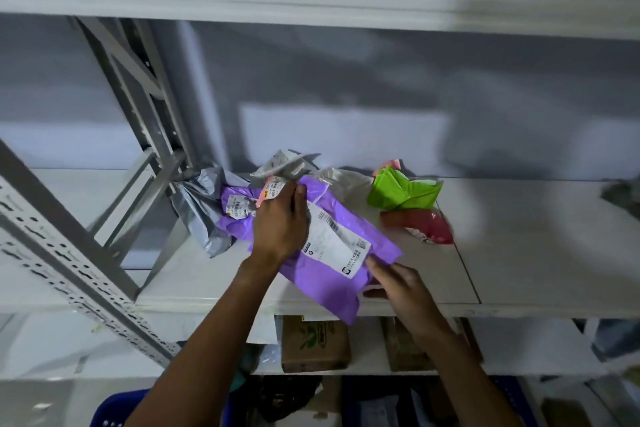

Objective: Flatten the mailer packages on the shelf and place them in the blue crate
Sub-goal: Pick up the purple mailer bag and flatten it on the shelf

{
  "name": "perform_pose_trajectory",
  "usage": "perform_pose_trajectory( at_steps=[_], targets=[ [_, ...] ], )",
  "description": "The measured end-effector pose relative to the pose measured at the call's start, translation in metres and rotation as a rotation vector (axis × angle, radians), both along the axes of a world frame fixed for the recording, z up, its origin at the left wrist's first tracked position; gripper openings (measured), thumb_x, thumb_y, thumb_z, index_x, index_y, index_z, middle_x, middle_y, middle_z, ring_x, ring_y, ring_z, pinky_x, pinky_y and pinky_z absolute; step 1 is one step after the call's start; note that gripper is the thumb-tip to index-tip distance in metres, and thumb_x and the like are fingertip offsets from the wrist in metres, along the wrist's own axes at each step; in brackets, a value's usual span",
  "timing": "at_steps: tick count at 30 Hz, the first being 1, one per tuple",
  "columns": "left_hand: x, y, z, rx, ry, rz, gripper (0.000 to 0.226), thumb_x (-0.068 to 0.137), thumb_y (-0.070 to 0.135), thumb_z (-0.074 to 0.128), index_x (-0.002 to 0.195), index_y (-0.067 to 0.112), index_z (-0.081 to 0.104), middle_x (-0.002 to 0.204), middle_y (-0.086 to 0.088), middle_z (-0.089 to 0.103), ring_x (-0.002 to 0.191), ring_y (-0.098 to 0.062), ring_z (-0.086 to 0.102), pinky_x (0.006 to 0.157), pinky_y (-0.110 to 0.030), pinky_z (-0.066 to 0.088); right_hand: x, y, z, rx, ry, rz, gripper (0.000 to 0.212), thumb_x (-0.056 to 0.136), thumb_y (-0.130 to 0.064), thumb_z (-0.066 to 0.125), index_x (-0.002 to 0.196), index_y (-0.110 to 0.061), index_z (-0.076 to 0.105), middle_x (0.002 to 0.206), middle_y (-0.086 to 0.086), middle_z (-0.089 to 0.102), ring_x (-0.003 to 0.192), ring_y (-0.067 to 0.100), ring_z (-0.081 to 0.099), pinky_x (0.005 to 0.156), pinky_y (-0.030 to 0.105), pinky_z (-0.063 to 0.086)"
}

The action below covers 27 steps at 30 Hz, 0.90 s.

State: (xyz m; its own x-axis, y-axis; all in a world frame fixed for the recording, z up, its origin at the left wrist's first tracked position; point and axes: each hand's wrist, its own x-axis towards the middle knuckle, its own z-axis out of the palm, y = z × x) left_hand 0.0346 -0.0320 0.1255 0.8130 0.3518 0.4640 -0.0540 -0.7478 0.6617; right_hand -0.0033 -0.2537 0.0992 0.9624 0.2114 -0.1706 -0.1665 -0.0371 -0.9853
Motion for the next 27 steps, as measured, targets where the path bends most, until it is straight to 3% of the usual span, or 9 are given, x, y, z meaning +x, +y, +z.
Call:
perform_pose_trajectory(
  at_steps=[3, 8, 10, 12, 14, 17, 19, 23, 27],
  targets=[
    [0.001, 0.0, -0.002, 0.141, -0.02, -0.019, 0.028, 0.107, 0.033, 0.039, 0.101, 0.013, 0.058, 0.08, -0.019, 0.068, 0.071, -0.045, 0.061, 0.057, -0.037, 0.037, -0.008, -0.003, 0.007, -0.096, -0.004, 0.106, 0.03, 0.102, -0.022, 0.056, 0.079, -0.01, 0.072, 0.069, 0.008, 0.074, 0.064, 0.02, 0.071, 0.064, 0.027, 0.057],
    [-0.007, 0.012, -0.012, 0.183, 0.063, -0.122, 0.034, 0.105, 0.039, 0.036, 0.099, 0.014, 0.058, 0.079, -0.017, 0.066, 0.071, -0.042, 0.062, 0.057, -0.038, 0.044, -0.017, -0.024, 0.012, -0.201, -0.081, 0.155, 0.039, 0.102, -0.022, 0.057, 0.07, 0.0, 0.063, 0.062, 0.006, 0.072, 0.058, 0.017, 0.07, 0.062, 0.026, 0.054],
    [-0.011, 0.015, -0.015, 0.135, 0.13, -0.155, 0.034, 0.106, 0.039, 0.037, 0.096, 0.014, 0.057, 0.077, -0.013, 0.065, 0.07, -0.04, 0.062, 0.056, -0.04, 0.046, -0.021, -0.033, 0.008, -0.265, -0.155, 0.187, 0.052, 0.1, -0.04, 0.059, 0.071, 0.004, 0.062, 0.067, 0.014, 0.071, 0.063, 0.023, 0.07, 0.066, 0.032, 0.051],
    [-0.015, 0.012, -0.014, 0.042, 0.224, -0.191, 0.032, 0.108, 0.031, 0.042, 0.091, 0.009, 0.057, 0.072, -0.007, 0.061, 0.07, -0.035, 0.059, 0.058, -0.036, 0.035, -0.025, -0.04, 0.004, -0.317, -0.178, 0.206, 0.07, 0.09, -0.063, 0.057, 0.072, 0.004, 0.057, 0.073, 0.025, 0.064, 0.065, 0.03, 0.065, 0.068, 0.039, 0.051],
    [-0.018, 0.004, -0.014, -0.053, 0.326, -0.223, 0.034, 0.107, 0.031, 0.043, 0.085, 0.01, 0.057, 0.074, -0.004, 0.061, 0.072, -0.028, 0.057, 0.063, -0.032, 0.032, -0.028, -0.043, 0.001, -0.269, -0.131, 0.178, 0.074, 0.085, -0.07, 0.058, 0.076, 0.004, 0.06, 0.074, 0.025, 0.065, 0.067, 0.028, 0.066, 0.073, 0.043, 0.053],
    [-0.021, -0.008, -0.016, -0.105, 0.379, -0.231, 0.037, 0.107, 0.034, 0.043, 0.073, 0.022, 0.05, 0.074, -0.002, 0.06, 0.073, -0.024, 0.056, 0.066, -0.032, 0.034, -0.035, -0.042, 0.004, -0.067, 0.105, 0.14, 0.049, 0.089, -0.055, 0.067, 0.093, -0.007, 0.075, 0.082, 0.017, 0.076, 0.08, 0.035, 0.074, 0.085, 0.051, 0.059],
    [-0.022, -0.017, -0.015, -0.095, 0.386, -0.22, 0.037, 0.107, 0.035, 0.043, 0.072, 0.023, 0.049, 0.076, -0.003, 0.061, 0.076, -0.025, 0.057, 0.065, -0.031, 0.032, -0.043, -0.037, 0.001, 0.019, 0.281, 0.226, 0.046, 0.082, -0.048, 0.076, 0.111, -0.011, 0.072, 0.095, 0.018, 0.077, 0.089, 0.037, 0.074, 0.081, 0.048, 0.061],
    [-0.022, -0.036, -0.025, -0.111, 0.387, -0.124, 0.034, 0.105, 0.042, 0.045, 0.09, 0.016, 0.061, 0.099, -0.014, 0.071, 0.094, -0.032, 0.063, 0.074, -0.033, 0.041, -0.052, -0.031, -0.015, 0.04, 0.325, 0.179, 0.036, 0.084, -0.004, 0.076, 0.117, -0.013, 0.067, 0.098, 0.005, 0.078, 0.087, 0.023, 0.073, 0.073, 0.039, 0.057],
    [-0.043, -0.045, -0.065, -0.223, 0.486, 0.021, 0.043, 0.101, 0.053, 0.046, 0.092, 0.014, 0.064, 0.093, -0.012, 0.074, 0.093, -0.036, 0.067, 0.079, -0.04, 0.051, -0.044, -0.039, -0.025, 0.028, 0.307, 0.124, 0.028, 0.088, -0.004, 0.07, 0.116, -0.002, 0.069, 0.096, 0.021, 0.076, 0.079, 0.035, 0.072, 0.071, 0.045, 0.058]
  ],
)
